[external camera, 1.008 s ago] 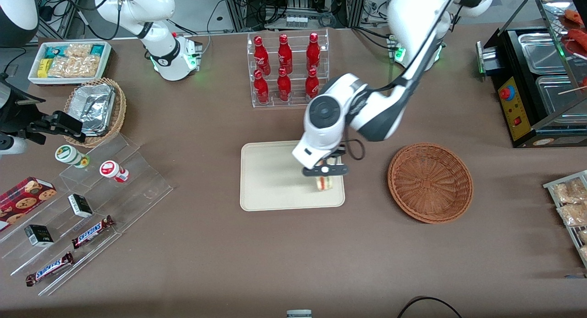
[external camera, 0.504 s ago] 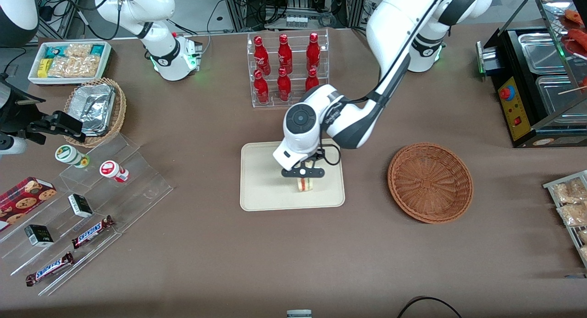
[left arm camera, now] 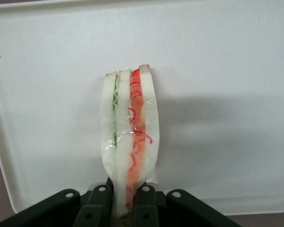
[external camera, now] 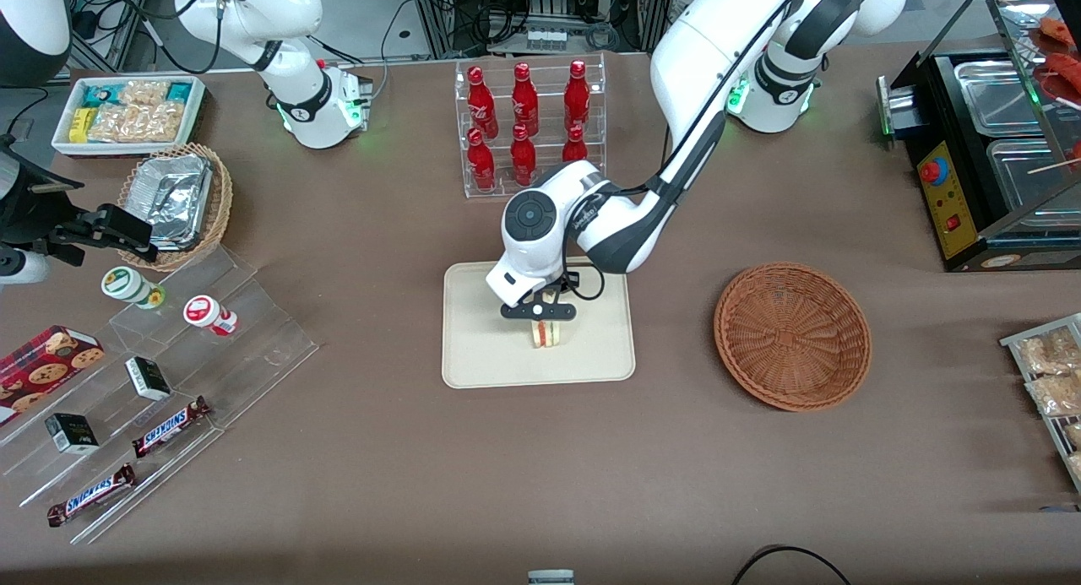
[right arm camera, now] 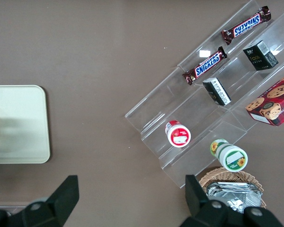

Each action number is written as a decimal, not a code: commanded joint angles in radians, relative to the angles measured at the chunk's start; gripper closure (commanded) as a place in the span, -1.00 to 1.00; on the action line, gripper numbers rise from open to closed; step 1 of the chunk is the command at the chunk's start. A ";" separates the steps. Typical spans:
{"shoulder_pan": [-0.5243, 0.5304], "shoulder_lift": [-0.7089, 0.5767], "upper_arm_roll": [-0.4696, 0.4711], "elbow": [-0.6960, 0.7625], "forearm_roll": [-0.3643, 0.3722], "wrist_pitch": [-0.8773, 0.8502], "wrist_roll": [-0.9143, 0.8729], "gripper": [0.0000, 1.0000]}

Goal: Place sandwich from basket to tray

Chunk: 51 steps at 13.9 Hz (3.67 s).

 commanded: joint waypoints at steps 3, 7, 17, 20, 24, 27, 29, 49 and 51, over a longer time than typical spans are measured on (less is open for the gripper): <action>-0.017 0.032 0.014 0.030 0.018 0.042 -0.030 1.00; -0.017 0.035 0.014 0.030 0.018 0.042 -0.027 -1.00; 0.089 -0.259 0.022 0.011 0.016 -0.201 -0.035 -1.00; 0.164 -0.397 0.031 -0.048 0.021 -0.259 0.013 -1.00; 0.288 -0.537 0.031 -0.113 0.018 -0.369 0.207 -1.00; 0.385 -0.583 0.031 -0.119 0.010 -0.424 0.345 -1.00; 0.448 -0.620 0.031 -0.135 0.003 -0.443 0.433 -1.00; 0.617 -0.787 0.169 -0.214 -0.082 -0.506 0.780 -1.00; 0.620 -0.786 0.170 -0.202 -0.082 -0.506 0.794 -1.00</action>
